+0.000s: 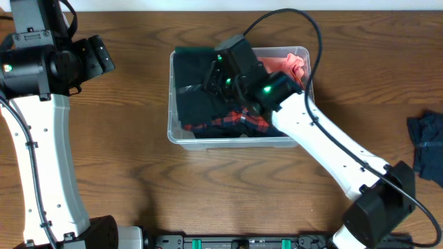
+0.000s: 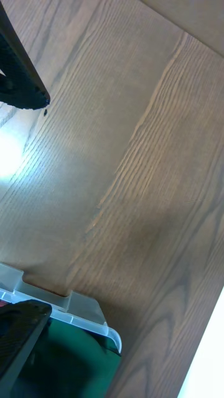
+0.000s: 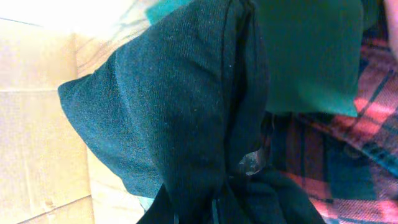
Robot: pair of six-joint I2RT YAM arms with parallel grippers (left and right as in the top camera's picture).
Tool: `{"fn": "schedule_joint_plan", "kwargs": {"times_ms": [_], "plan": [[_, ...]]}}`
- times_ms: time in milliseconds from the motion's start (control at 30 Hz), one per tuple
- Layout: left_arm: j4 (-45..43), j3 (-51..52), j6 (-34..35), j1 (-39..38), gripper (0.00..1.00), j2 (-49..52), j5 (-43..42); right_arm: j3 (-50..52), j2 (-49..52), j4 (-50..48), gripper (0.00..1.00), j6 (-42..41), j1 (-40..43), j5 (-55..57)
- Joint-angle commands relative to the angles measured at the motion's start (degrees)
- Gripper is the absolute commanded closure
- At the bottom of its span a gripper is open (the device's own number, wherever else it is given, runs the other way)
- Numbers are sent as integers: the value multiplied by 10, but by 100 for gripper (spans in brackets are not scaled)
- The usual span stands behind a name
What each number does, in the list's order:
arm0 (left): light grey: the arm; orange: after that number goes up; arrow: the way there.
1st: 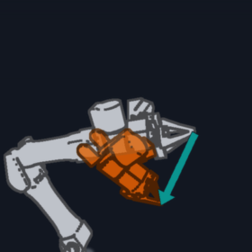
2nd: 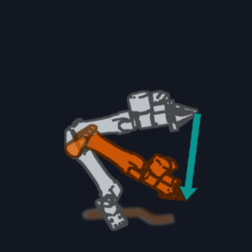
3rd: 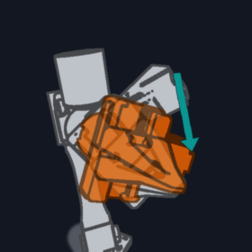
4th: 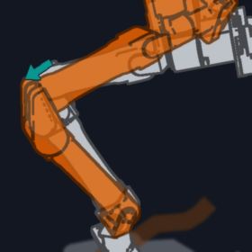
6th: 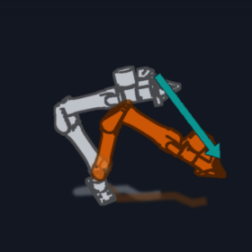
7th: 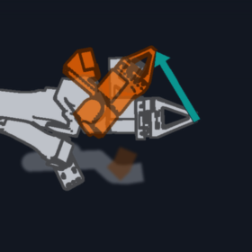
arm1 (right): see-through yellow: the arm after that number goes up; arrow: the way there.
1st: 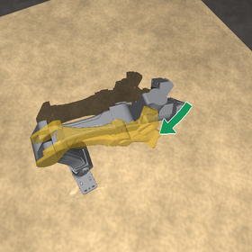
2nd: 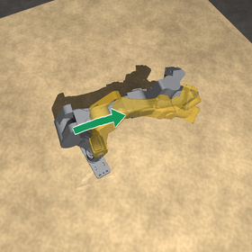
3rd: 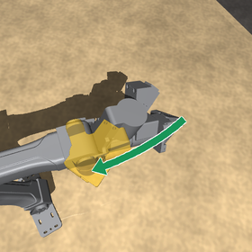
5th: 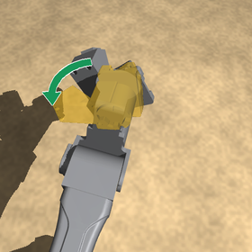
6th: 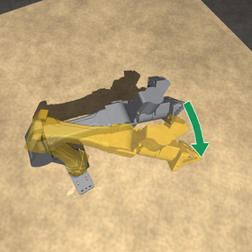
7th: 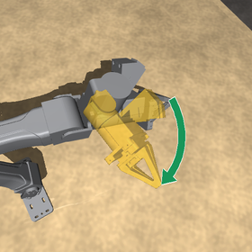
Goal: Pack container
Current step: 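Carry the black garment with the right gripper and lower it into the bin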
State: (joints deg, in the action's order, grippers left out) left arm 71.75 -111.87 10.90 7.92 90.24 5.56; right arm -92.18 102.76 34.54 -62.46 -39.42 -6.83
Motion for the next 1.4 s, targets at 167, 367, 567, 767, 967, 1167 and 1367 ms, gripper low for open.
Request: {"fn": "schedule_joint_plan", "kwargs": {"times_ms": [167, 367, 567, 767, 967, 1167, 1367], "plan": [[0, 3, -1, 2, 2, 4, 7, -8, 25, 2, 95, -48, -34, 63], [0, 3, -1, 2, 2, 4, 7, -8, 21, -1, 1, -2, -35, 52], [0, 3, -1, 2, 2, 4, 7, -8, -10, -7, 1, 146, -33, 78], [0, 3, -1, 2, 2, 4, 7, -8, -6, -5, 22, 342, -34, 105], [0, 3, -1, 2, 2, 4, 7, -8, 35, -41, 99, 457, -34, 127], [0, 3, -1, 2, 2, 4, 7, -8, 112, -74, 99, 458, -34, 132], [0, 3, -1, 2, 2, 4, 7, -8, 170, -71, 99, 453, -34, 130]]}}
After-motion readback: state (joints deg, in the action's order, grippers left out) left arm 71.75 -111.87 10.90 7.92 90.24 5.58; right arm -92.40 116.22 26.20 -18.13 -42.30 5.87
